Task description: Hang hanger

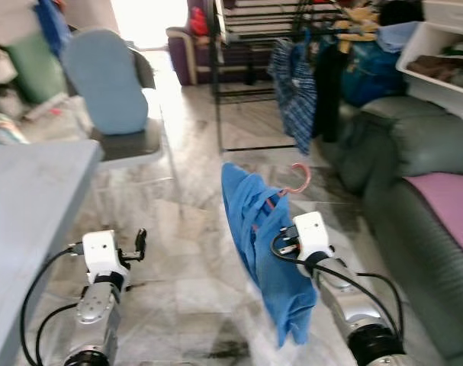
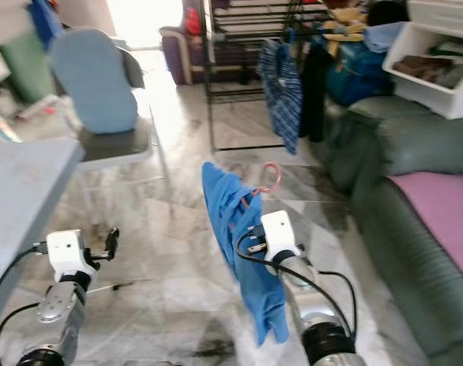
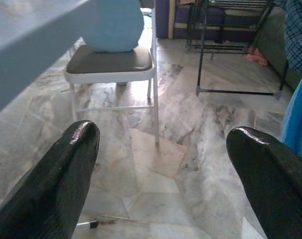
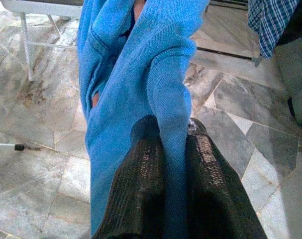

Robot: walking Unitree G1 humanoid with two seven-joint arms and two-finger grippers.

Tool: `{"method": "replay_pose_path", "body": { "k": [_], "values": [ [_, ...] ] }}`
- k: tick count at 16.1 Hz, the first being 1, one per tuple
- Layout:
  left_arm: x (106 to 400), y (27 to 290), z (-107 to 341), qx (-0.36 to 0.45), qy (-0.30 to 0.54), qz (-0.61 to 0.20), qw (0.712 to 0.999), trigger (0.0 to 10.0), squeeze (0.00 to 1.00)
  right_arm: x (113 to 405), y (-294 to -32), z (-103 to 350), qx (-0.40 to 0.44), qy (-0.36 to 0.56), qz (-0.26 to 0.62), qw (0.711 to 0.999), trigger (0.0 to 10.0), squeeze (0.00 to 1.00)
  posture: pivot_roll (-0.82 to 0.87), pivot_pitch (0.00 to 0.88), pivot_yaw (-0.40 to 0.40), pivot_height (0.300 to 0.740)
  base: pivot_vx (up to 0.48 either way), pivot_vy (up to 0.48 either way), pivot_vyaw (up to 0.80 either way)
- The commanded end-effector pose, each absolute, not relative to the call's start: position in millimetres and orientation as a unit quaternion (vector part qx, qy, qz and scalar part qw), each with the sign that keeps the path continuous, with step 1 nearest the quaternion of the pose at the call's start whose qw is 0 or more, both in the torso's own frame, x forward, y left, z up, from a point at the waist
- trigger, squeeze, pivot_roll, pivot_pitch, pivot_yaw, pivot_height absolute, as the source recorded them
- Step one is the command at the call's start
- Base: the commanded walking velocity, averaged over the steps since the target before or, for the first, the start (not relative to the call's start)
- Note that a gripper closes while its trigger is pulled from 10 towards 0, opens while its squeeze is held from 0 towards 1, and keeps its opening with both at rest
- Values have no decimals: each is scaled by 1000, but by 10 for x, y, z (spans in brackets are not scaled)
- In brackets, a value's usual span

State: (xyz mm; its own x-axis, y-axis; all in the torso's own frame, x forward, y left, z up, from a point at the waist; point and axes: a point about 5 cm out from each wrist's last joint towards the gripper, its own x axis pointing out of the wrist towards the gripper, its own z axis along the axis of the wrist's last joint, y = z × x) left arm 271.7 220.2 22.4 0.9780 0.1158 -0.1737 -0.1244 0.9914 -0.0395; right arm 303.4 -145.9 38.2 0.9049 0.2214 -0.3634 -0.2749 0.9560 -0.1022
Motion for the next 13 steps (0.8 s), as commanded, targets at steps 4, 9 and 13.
{"method": "replay_pose_path", "body": {
  "k": [4,9,13],
  "values": [
    [2776,2196,273,-18,85,56,995,10000,0,3048,-1468,458,-71,165,124,976,10000,0,-146,0,44,736,0,0,133],
    [2788,2209,278,-12,88,59,994,10000,0,3042,-1469,470,-70,168,121,976,10000,0,-147,0,47,736,0,0,0],
    [2793,2212,278,-14,88,62,994,10000,0,3040,-1457,483,-69,168,123,976,10000,0,-148,0,47,736,0,-247,0]
  ]
}}
